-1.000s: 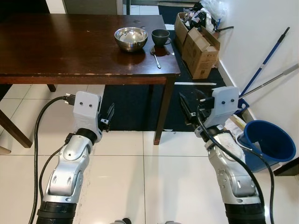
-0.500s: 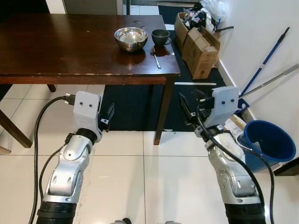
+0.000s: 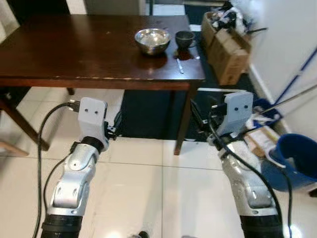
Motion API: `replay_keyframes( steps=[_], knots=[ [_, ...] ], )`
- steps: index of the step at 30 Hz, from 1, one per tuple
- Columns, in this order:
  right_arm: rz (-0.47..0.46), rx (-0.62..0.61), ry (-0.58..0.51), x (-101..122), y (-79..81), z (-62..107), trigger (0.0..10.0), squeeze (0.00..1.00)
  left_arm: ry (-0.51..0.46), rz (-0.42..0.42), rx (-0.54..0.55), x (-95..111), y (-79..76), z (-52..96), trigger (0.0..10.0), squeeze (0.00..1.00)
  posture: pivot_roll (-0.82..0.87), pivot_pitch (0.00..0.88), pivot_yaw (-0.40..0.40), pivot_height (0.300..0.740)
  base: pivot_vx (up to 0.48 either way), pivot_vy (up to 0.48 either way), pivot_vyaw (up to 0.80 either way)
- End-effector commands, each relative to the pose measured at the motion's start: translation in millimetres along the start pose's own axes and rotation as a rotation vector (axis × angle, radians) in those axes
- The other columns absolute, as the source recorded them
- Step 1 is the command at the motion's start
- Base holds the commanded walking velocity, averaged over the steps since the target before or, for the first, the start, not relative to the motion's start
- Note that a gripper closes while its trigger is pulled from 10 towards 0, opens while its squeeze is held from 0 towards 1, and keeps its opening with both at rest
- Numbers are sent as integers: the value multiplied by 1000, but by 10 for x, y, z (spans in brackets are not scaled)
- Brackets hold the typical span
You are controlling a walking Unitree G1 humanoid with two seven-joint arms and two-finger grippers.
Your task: Setting the table
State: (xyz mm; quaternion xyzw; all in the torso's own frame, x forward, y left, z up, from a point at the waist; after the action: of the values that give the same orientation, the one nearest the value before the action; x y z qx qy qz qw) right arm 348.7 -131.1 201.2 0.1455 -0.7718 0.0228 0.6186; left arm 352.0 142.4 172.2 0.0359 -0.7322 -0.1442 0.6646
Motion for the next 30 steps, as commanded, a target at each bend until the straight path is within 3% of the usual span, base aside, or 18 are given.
replay_keyframes(
  steps=[1, 9, 16, 30],
  knots=[
    [-3, 9, 9, -34, 40, -4, 10000, 0, 37, -13, 16, -103, 61, 25, 10000, 24, -108, 0, 47, 740, 0, 0, 763],
    [-1, 8, 6, -26, 36, -7, 10000, 0, 65, -5, -10, -119, 19, 21, 10000, 0, -109, 0, 50, 740, 0, 0, 763],
    [-3, 3, 4, -23, 30, -3, 10000, 0, 36, -52, 9, -79, 50, 9, 10000, 0, -110, 0, 55, 740, 0, 0, 763],
    [-7, 1, 2, -24, 33, 0, 10000, 0, 51, -31, 7, -92, 61, 11, 10000, 0, -107, 3, 58, 740, 0, 0, 763]
  ],
)
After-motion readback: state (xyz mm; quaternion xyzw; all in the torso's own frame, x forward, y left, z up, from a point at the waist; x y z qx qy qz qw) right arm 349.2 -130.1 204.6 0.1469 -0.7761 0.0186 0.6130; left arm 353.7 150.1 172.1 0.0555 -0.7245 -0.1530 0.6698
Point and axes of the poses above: a point about 5 cm out from each wrist's last joint towards the gripper, its own z axis pointing back from the gripper into the wrist, its own x axis along the axis of the wrist's last joint, y = z × x, the point moved 5 cm from there along -z, pointing out of the wrist towards the gripper, and after that the axes turned 9 degrees about -z, right-handed, at the moved point
